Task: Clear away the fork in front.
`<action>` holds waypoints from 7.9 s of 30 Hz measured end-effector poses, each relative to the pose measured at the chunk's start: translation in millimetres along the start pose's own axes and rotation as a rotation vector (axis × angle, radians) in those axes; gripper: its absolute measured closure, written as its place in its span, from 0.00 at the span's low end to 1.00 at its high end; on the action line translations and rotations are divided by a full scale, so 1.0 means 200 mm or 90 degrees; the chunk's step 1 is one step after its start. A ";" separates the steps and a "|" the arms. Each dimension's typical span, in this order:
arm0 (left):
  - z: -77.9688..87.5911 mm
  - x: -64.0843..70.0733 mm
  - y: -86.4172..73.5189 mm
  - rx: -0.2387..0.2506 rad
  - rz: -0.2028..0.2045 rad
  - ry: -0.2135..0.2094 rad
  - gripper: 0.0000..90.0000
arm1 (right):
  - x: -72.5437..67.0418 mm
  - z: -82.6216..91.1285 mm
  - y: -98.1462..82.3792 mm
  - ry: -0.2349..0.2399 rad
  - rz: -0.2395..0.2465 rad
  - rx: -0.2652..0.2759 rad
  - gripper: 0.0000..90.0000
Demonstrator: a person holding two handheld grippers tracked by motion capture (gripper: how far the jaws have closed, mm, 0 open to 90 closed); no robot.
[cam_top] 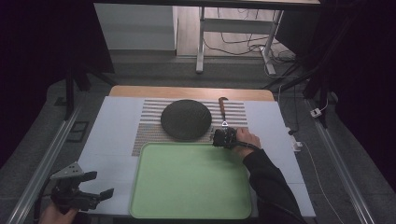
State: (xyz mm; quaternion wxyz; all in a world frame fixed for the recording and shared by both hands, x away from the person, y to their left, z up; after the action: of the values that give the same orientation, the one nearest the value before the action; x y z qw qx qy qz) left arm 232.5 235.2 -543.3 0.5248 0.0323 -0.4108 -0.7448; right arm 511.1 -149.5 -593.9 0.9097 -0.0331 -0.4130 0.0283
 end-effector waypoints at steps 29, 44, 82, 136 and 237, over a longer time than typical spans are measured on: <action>-0.01 0.04 0.02 0.006 -0.041 0.009 0.00 | 0.14 0.36 -0.04 0.073 -0.317 0.228 1.00; -0.06 0.12 0.09 0.019 -0.096 -0.044 0.00 | 0.08 0.64 -0.08 0.192 -0.438 0.404 1.00; -0.49 0.39 0.40 -0.069 -0.259 -0.154 0.00 | -0.33 1.20 0.14 0.449 -0.343 0.645 1.00; -0.63 0.63 0.26 -0.248 -0.486 -0.246 0.89 | -0.41 1.16 0.17 0.461 -0.314 0.615 0.69; -0.98 0.25 0.52 -0.202 -0.072 -0.038 0.98 | -0.53 1.08 -0.45 0.264 -0.661 0.271 0.04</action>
State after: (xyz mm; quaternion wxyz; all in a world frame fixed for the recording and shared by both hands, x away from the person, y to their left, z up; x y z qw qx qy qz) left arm 381.5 69.8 -586.3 0.4681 -0.0497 -0.3008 -0.8295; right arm 281.5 -238.8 -524.3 0.8529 0.3514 -0.1742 -0.3446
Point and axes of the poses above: each handheld gripper's, and its own axes: z roughly backward along the jaws, y roughly out of its top, x roughly to its right, the point moved 10 cm from there along -z, roughly forward along the jaws, and after that the axes turned 9 degrees about z, right-handed, at the moved point
